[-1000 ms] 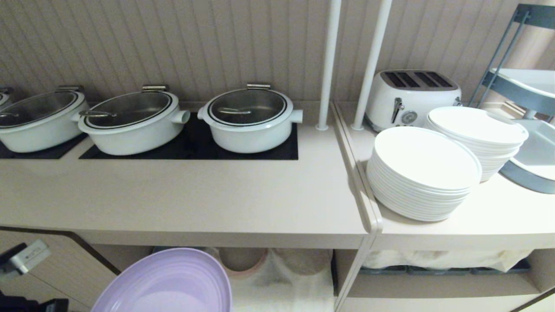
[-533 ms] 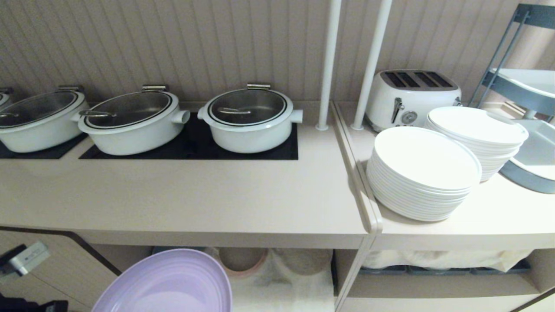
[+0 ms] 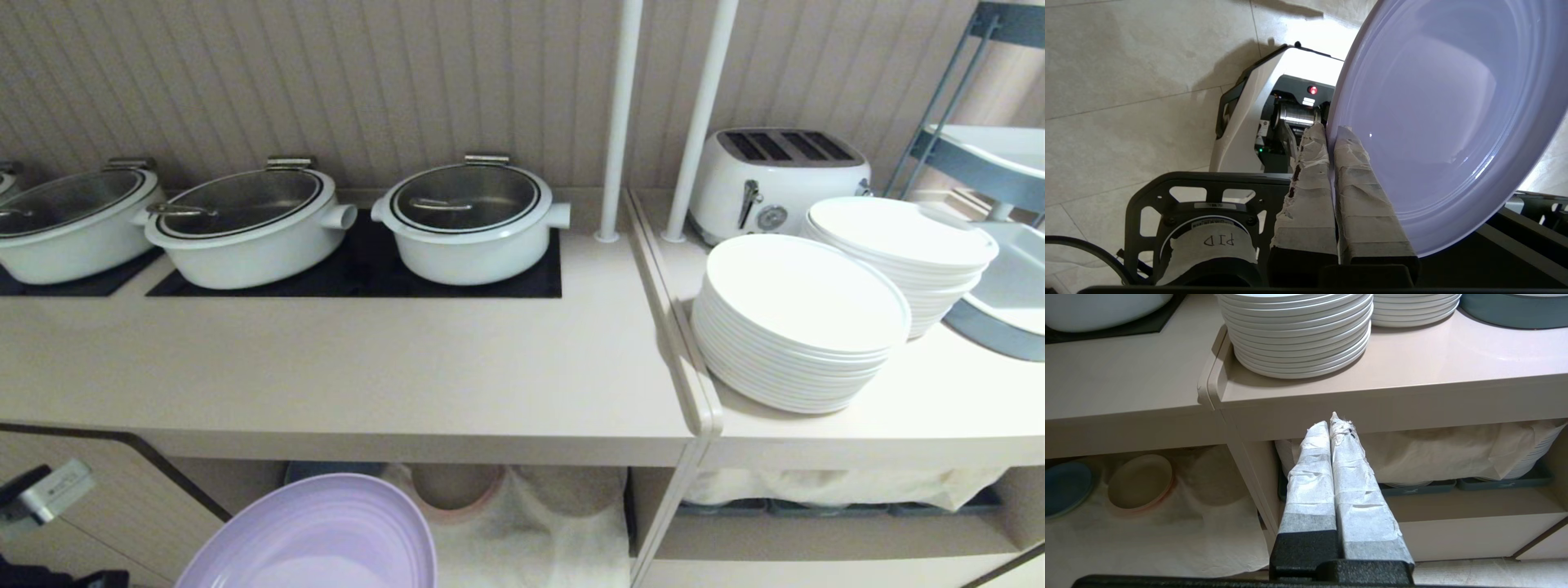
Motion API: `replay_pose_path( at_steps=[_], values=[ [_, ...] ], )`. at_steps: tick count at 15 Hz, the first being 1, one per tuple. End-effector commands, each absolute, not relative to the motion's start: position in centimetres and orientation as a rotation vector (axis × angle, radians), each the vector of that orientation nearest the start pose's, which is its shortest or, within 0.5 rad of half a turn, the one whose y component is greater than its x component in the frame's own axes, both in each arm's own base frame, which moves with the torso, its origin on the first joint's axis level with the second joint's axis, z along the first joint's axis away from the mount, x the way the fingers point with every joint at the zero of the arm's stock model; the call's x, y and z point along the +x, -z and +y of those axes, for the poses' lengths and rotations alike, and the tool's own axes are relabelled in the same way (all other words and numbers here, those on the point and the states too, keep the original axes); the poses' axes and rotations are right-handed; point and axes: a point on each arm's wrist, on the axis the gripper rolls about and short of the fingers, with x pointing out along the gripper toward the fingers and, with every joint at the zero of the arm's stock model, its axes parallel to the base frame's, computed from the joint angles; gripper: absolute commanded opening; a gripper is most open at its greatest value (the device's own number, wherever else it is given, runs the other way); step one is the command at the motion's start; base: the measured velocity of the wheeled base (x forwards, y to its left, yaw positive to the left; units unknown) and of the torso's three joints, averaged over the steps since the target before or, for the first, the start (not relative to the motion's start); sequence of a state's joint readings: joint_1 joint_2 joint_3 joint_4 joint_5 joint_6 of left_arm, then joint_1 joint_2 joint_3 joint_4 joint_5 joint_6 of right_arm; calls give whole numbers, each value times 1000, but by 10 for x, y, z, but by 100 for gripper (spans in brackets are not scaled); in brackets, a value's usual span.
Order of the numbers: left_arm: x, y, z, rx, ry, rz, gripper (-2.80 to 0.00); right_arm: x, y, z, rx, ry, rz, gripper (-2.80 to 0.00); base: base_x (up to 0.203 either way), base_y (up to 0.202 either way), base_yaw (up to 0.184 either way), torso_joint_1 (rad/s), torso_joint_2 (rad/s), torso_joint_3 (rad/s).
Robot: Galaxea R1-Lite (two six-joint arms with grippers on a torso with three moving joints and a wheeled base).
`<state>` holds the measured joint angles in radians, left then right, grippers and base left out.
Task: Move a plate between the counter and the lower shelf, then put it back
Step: Put the plate in the cupboard
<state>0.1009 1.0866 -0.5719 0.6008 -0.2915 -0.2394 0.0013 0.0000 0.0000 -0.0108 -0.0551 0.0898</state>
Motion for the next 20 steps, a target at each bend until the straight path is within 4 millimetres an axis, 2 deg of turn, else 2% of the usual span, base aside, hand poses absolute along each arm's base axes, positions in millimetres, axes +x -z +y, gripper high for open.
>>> replay_pose_path(
  at_steps=[1, 20],
  values=[
    [94, -154, 3, -435, 38, 1118, -280, -23, -77, -1, 91, 53, -12, -280, 0, 0, 0, -90, 208, 102],
    [92, -151, 3, -439, 42, 1133, -280, -23, -77, -1, 91, 53, -13, -280, 0, 0, 0, -138, 295, 152]
  ],
)
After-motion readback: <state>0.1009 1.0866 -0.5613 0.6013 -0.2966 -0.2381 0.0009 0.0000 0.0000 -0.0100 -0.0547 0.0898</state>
